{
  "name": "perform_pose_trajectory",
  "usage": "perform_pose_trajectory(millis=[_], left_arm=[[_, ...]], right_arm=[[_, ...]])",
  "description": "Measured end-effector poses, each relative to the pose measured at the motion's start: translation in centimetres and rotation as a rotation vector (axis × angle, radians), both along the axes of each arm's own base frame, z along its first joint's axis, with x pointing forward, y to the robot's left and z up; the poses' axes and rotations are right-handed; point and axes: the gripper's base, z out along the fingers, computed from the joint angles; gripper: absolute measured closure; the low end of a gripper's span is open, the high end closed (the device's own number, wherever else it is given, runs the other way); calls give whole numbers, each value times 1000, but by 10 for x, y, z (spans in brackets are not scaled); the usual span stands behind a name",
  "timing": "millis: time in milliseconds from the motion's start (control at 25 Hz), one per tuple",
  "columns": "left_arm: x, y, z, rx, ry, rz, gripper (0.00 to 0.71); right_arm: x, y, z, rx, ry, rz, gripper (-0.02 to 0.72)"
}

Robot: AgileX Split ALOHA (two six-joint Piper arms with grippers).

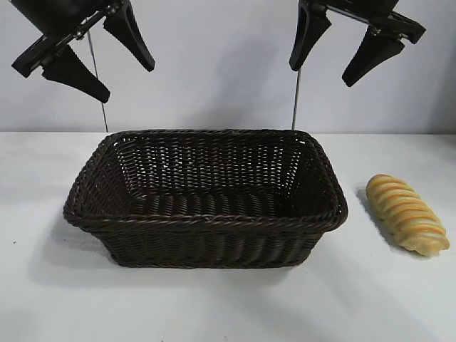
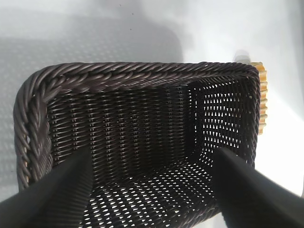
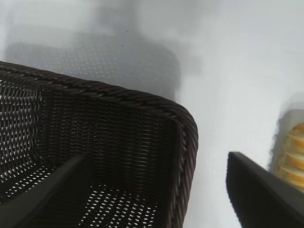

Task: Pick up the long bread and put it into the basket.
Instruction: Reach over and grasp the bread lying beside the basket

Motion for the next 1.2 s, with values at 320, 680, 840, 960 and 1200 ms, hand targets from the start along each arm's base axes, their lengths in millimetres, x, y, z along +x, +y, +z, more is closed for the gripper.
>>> perform_pose_trajectory(millis=[320,680,840,960,1200], left_arm=[[0,0,0,0,-2,2,196],[1,0,0,-1,-6,5,196],[2,0,0,-2,-14,11,196],[2,0,0,-2,-14,11,196],[2,0,0,-2,-14,11,196]], right_arm=[[5,-40,0,-41,2,-117,134],[-6,-45,-37,-103,128,-112,134],[-16,-48,-59,-142,204,-104,134],[-20,-49,-73,-152,232,-101,134],[-18,-49,-100,-162,275,-95,134]])
